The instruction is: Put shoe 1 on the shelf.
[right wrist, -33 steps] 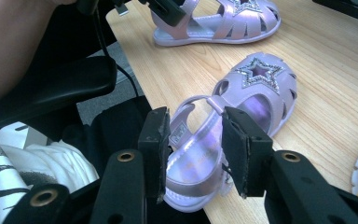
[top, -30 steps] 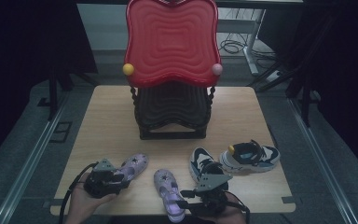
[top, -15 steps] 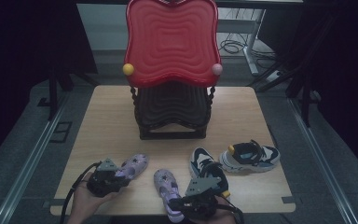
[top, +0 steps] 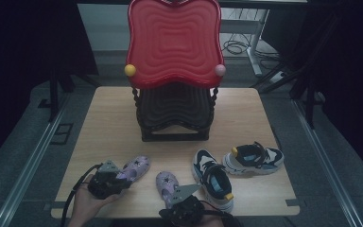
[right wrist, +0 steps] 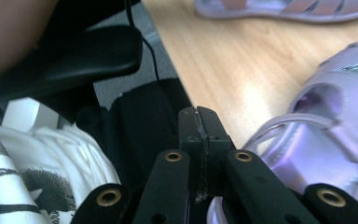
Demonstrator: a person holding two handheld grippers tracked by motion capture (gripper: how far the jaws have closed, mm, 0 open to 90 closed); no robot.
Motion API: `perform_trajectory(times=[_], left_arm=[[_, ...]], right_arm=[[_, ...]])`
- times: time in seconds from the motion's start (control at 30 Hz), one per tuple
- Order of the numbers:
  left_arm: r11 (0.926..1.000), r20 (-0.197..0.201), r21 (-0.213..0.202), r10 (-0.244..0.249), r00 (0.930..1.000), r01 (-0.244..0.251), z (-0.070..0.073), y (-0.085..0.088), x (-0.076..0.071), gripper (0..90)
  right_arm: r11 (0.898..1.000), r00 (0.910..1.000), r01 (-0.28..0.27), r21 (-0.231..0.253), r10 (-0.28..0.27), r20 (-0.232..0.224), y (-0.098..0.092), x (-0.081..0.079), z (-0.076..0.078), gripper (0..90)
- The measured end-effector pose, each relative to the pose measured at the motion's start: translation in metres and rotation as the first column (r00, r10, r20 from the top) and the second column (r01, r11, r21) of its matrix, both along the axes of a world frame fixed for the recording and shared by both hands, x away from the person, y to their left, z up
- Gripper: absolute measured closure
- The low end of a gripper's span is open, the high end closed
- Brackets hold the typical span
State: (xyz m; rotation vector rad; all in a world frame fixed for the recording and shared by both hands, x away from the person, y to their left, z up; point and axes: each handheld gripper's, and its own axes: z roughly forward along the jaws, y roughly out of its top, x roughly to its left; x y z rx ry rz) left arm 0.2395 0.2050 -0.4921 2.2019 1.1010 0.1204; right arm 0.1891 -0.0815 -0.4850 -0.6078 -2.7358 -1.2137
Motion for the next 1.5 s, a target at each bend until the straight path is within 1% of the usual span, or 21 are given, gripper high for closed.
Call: perform_trajectory(times=[0.1, 0.2, 0.43, 0.5, 0.63, 0.77, 0.83, 0.97, 1.03, 1.07, 1.1, 1.2, 1.3, 1.4, 1.5], left_arm=[[1.0000, 0.001, -0.001, 0.000, 1.0000, 0.000, 0.000, 0.001, 0.000, 84.2], [1.0000, -0.003, -0.001, 0.000, 1.0000, 0.000, 0.000, 0.001, 0.000, 84.2], [1.0000, -0.003, -0.002, 0.001, 1.0000, -0.001, 0.000, 0.001, 0.000, 84.2], [1.0000, -0.005, -0.001, 0.000, 1.0000, 0.000, 0.000, 0.001, 0.000, 84.2], [1.0000, -0.007, -0.003, 0.000, 1.0000, 0.000, 0.000, 0.001, 0.001, 84.1], [1.0000, -0.008, -0.008, 0.000, 1.0000, 0.000, 0.000, 0.001, 0.001, 84.0], [1.0000, -0.009, -0.008, 0.000, 1.0000, 0.000, 0.000, 0.001, 0.001, 84.0], [1.0000, -0.010, -0.010, 0.000, 1.0000, 0.000, 0.000, 0.001, 0.001, 83.9], [1.0000, -0.010, -0.010, 0.000, 0.9999, -0.001, 0.000, 0.002, 0.001, 83.9], [1.0000, -0.010, -0.009, 0.000, 0.9999, 0.000, 0.000, 0.002, 0.001, 83.8], [1.0000, -0.010, -0.008, -0.001, 0.9999, 0.001, 0.000, 0.002, 0.001, 83.7], [1.0000, -0.011, -0.004, -0.007, 0.9999, 0.007, -0.001, 0.001, 0.001, 83.5], [1.0000, -0.013, -0.005, -0.005, 0.9999, 0.005, -0.001, 0.001, 0.001, 83.5], [1.0000, -0.013, -0.005, -0.006, 0.9999, 0.006, -0.001, 0.001, 0.001, 83.4], [1.0000, -0.013, -0.005, -0.006, 0.9999, 0.006, -0.001, 0.001, 0.001, 83.3]], right_arm=[[0.999, 1.0000, -0.001, -0.044, 0.002, 0.008, 0.004, -0.003, -0.004, 89.9], [0.997, 0.9997, 0.010, -0.073, -0.008, 0.023, 0.002, -0.004, -0.006, 89.9], [0.995, 0.9990, 0.026, -0.098, -0.023, 0.038, -0.008, -0.006, -0.005, 90.0], [0.994, 0.9983, 0.035, -0.108, -0.030, 0.051, -0.012, -0.006, -0.006, 89.9], [0.993, 0.9976, 0.051, -0.104, -0.046, 0.052, -0.021, -0.004, -0.005, 90.0], [0.991, 0.9970, 0.064, -0.114, -0.059, 0.051, -0.027, -0.003, -0.005, 90.0], [0.991, 0.9964, 0.072, -0.110, -0.067, 0.053, -0.030, -0.002, -0.004, 89.9], [0.992, 0.9968, 0.066, -0.111, -0.061, 0.051, -0.030, -0.002, -0.004, 89.9], [0.993, 0.9972, 0.062, -0.100, -0.058, 0.048, -0.030, -0.002, -0.003, 89.9], [0.995, 0.9969, 0.063, -0.074, -0.060, 0.051, -0.031, -0.001, 0.001, 89.8], [0.996, 0.9965, 0.067, -0.060, -0.064, 0.055, -0.032, -0.001, 0.002, 89.8], [0.995, 0.9929, 0.096, -0.039, -0.093, 0.075, -0.034, 0.000, 0.007, 88.4], [0.993, 0.9915, 0.108, -0.040, -0.104, 0.078, -0.035, 0.002, 0.009, 85.8], [0.992, 0.9910, 0.110, -0.054, -0.106, 0.082, -0.036, 0.003, 0.008, 84.2], [0.991, 0.9911, 0.115, -0.063, -0.111, 0.074, -0.037, 0.004, 0.007, 80.8]])
